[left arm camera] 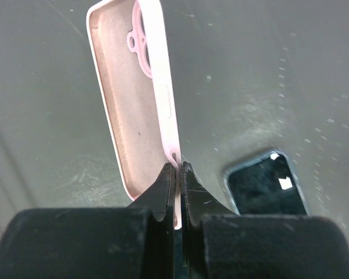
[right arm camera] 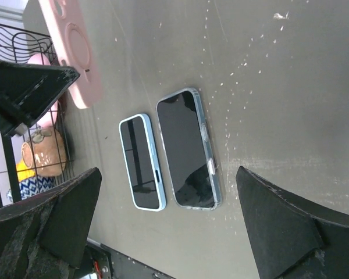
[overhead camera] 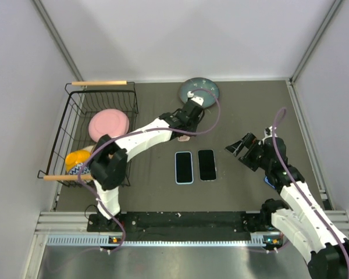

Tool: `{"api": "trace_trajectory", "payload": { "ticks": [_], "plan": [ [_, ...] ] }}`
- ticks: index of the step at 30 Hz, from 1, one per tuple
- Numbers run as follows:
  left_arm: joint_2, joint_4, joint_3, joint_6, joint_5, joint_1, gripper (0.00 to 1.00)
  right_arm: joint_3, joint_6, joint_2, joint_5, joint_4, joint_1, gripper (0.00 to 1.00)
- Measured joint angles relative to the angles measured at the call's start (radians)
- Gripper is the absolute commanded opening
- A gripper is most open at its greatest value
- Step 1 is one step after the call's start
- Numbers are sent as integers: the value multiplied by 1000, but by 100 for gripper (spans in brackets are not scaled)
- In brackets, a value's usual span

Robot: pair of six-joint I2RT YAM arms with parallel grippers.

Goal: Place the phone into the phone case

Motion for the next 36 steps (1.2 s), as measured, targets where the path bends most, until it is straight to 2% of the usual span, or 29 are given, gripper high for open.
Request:
{"api": "trace_trajectory", "payload": {
  "ticks": [4, 9, 15, 16, 17, 19, 20, 22, 25, 26, 27, 31, 36],
  "plan": [
    [119, -72, 110, -3, -77, 0, 0, 24, -9, -5, 42, -40, 0, 99],
    [196, -114, 150, -17, -80, 0, 0, 34, 14, -9, 134, -119, 0, 99],
    [223, -125, 153, -34, -47, 2, 10, 63, 75, 12, 237, -251, 0, 99],
    [223, -124, 153, -35, -40, 3, 13, 74, 82, 16, 249, -267, 0, 99],
    [223, -124, 154, -38, -28, 3, 25, 81, 89, 17, 258, -277, 0, 99],
    [223, -124, 154, -40, -17, 7, 40, 94, 103, 17, 280, -298, 0, 99],
    [223, -124, 154, -47, -2, 10, 50, 100, 120, 17, 295, -311, 0, 99],
    [222, -124, 154, -55, 25, 16, 59, 106, 159, 17, 337, -346, 0, 99],
    [206, -113, 140, -64, 61, 25, 81, 106, 237, 23, 400, -423, 0, 99],
    [191, -111, 129, -65, 74, 27, 93, 106, 269, 29, 420, -455, 0, 99],
    [173, -109, 117, -64, 82, 29, 99, 106, 296, 36, 435, -481, 0, 99],
    [58, -93, 54, -63, 123, 33, 99, 141, 422, 99, 493, -631, -29, 99],
    [-145, -80, -13, -26, 148, 33, 99, 173, 501, 163, 521, -719, -174, 99]
  ]
}}
